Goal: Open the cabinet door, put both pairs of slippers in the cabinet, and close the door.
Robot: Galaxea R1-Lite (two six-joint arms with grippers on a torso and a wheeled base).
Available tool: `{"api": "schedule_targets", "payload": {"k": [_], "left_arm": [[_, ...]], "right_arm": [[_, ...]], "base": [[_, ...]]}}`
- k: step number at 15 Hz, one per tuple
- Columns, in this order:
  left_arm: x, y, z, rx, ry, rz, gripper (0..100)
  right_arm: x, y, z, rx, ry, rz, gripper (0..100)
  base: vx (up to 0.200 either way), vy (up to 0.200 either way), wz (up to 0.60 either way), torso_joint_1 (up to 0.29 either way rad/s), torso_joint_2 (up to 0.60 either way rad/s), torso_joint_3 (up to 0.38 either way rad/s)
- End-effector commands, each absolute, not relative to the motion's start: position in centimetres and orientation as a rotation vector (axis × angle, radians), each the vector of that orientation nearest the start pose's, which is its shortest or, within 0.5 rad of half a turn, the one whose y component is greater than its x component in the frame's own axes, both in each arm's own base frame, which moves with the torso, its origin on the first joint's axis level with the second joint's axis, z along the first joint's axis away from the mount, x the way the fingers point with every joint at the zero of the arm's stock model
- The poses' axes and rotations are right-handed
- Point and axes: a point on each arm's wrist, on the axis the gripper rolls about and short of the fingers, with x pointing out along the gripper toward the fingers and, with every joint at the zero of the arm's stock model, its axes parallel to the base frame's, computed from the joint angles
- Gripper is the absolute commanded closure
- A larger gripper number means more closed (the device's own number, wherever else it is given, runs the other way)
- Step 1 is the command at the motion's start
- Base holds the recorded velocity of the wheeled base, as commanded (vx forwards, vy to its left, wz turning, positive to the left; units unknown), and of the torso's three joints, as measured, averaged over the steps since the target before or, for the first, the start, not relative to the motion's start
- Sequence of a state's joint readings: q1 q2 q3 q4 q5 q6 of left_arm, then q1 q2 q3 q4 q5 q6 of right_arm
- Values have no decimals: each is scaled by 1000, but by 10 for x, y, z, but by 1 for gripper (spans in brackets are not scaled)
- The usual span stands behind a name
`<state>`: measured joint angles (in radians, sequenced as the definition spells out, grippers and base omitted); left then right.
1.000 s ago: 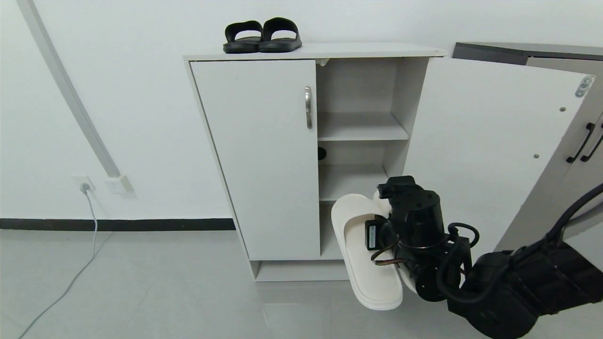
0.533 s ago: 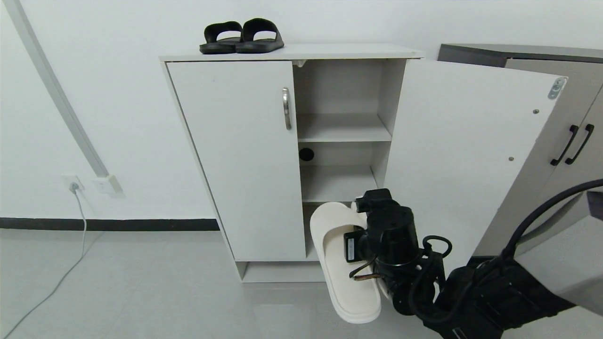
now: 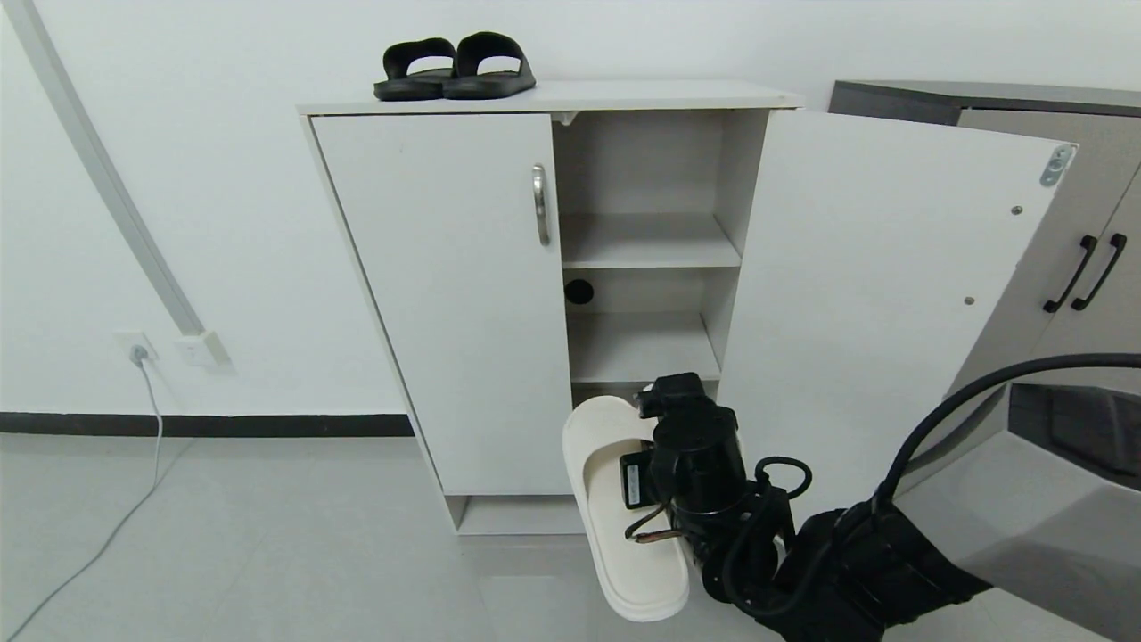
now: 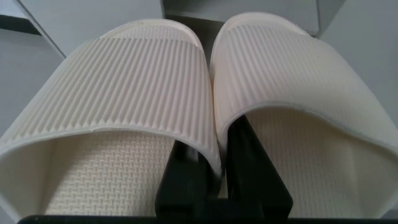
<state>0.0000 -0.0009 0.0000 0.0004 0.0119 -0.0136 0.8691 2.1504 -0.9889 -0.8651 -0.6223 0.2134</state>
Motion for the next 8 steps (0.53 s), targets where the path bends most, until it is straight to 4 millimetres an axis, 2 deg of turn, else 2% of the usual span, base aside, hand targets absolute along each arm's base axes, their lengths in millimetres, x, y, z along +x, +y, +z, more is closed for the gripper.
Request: {"api": "schedule_targets", "payload": {"k": [1, 4, 8], "left_arm": [[-23, 0, 75, -14, 3, 11, 100], [-23, 0, 75, -12, 5, 11, 100], [-23, 0, 75, -11, 3, 11, 100]], "right_arm": [[274, 295, 85, 5, 249, 206, 100], [286, 299, 83, -10, 269, 186, 100], [289, 301, 79, -19, 279, 183, 100]], "base": [[0, 0, 0, -2, 2, -100], [0, 0, 0, 2, -1, -180], [0, 0, 0, 4, 0, -196]]}}
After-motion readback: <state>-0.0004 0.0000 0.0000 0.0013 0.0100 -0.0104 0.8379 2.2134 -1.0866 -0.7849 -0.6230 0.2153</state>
